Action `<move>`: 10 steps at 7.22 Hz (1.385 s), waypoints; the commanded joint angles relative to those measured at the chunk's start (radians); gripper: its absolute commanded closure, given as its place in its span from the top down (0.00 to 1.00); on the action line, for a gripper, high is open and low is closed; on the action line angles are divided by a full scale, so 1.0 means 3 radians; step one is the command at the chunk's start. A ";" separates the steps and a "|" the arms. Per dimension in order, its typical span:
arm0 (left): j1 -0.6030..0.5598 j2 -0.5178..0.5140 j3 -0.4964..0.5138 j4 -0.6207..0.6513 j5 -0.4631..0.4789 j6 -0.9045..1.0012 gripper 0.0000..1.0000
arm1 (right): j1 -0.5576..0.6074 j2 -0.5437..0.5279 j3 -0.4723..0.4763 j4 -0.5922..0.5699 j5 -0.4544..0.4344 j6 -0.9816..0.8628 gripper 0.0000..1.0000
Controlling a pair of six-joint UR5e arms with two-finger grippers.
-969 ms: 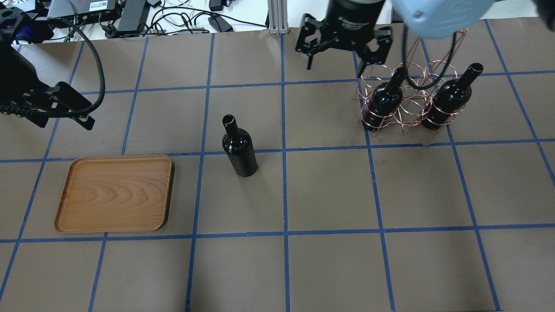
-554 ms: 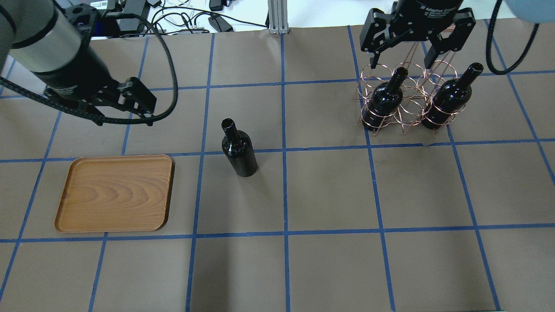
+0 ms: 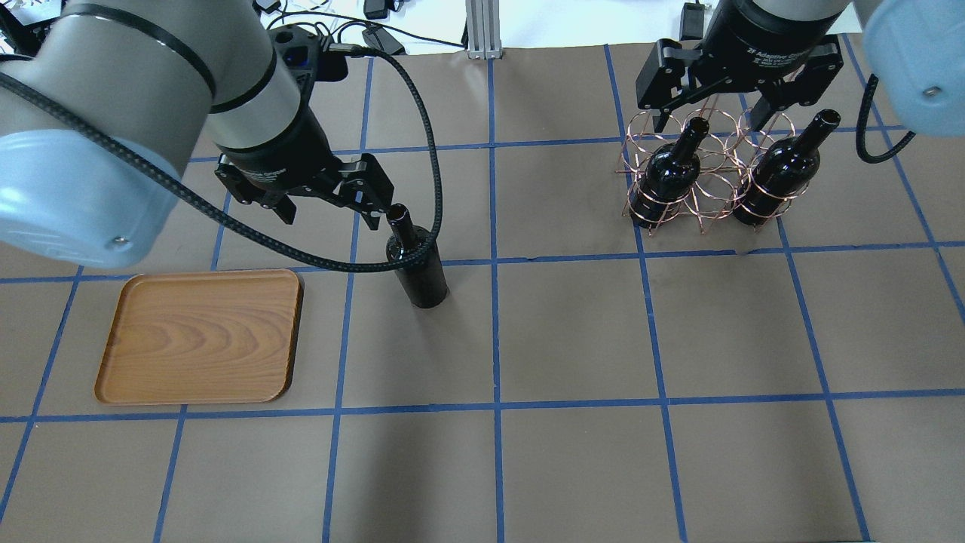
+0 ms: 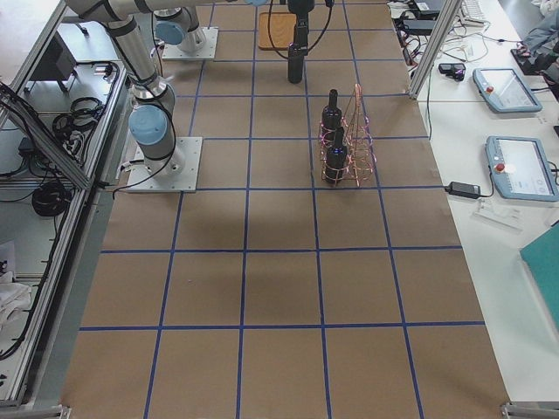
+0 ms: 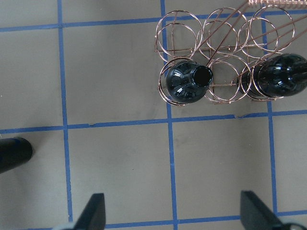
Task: Take wine from basket and place on tray
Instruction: 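Lower the left gripper onto the bottle neck and close on it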
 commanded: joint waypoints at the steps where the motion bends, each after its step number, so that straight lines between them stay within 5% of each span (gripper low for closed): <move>1: -0.0056 -0.0193 -0.0110 0.0285 -0.0081 -0.0077 1.00 | 0.0004 -0.0019 0.0007 -0.0015 -0.0001 0.0004 1.00; 10: -0.0158 -0.0618 -0.0188 0.0649 -0.0070 -0.0072 0.85 | 0.0004 -0.0014 0.0012 -0.0015 0.0009 -0.0007 1.00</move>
